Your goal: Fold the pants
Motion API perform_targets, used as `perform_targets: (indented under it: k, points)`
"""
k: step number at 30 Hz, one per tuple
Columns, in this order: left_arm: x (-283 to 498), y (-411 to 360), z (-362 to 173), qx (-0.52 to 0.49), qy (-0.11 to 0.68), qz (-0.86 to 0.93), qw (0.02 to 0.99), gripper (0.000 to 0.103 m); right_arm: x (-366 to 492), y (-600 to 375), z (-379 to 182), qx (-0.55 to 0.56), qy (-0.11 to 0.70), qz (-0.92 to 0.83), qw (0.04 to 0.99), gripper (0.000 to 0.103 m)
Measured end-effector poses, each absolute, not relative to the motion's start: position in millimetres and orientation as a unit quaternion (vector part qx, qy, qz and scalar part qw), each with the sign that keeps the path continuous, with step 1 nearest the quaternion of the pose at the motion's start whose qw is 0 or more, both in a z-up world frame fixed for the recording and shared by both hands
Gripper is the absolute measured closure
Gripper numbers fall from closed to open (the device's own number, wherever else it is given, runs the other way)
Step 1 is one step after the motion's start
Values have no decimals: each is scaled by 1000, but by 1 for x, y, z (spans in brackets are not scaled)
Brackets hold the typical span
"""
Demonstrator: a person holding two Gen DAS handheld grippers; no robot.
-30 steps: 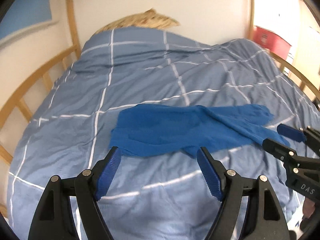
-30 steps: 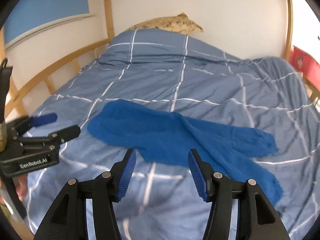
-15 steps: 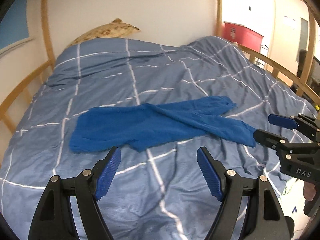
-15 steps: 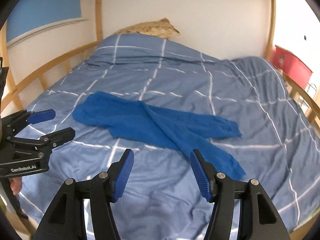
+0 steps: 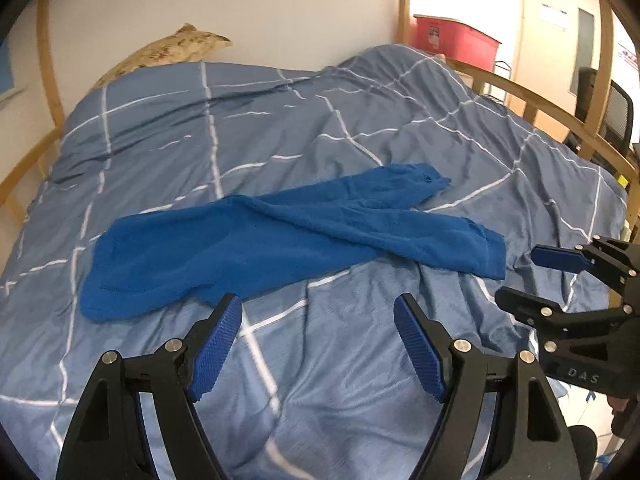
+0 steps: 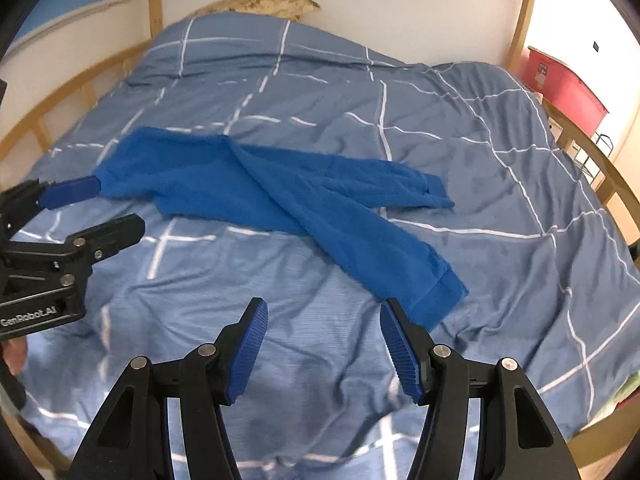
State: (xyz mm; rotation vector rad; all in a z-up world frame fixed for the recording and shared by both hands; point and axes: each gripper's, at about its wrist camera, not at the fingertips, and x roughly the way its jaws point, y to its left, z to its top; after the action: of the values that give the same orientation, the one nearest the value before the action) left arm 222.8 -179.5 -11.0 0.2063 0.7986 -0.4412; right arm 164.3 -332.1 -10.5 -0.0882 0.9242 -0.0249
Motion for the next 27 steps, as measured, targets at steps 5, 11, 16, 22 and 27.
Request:
perform_targets:
  k: [5, 11, 16, 22, 27]
  points:
    - [241, -202, -31, 123, 392, -223, 884, 25, 181, -351, -25, -54, 457, -31, 887, 43]
    - [265, -233, -61, 136, 415, -236, 868, 25, 199, -379, -56, -52, 490, -49, 869, 43]
    - [278, -254, -84, 150, 433, -247, 854, 25, 206, -396, -75, -48, 510, -64, 856, 44]
    - [286, -265, -101, 162, 447, -251, 843, 25, 211, -402, -94, -74, 526, -86, 843, 44]
    - [293, -267, -106, 167, 449, -251, 841, 25, 218, -395, -106, -127, 527, -100, 834, 45]
